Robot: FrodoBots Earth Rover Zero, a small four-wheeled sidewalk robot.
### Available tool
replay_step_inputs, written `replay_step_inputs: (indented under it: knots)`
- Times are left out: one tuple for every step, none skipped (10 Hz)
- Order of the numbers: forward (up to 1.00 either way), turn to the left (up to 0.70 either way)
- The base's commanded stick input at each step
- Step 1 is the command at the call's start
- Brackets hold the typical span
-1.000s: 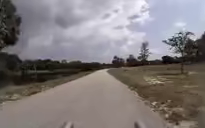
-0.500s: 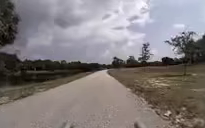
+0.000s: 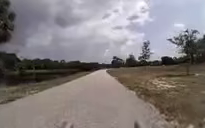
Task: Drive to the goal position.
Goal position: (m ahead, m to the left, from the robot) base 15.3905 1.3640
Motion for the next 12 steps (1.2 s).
replay_step_inputs:
  knots:
    - [0.85, 0.0]
    - [0.85, 0.0]
    - [0.85, 0.0]
    - [0.85, 0.0]
    - [0.85, 0.0]
    - [0.85, 0.0]
    - [0.85, 0.0]
    - [0.85, 0.0]
    - [0.85, 0.0]
    - [0.85, 0.0]
    - [0.85, 0.0]
    - [0.85, 0.0]
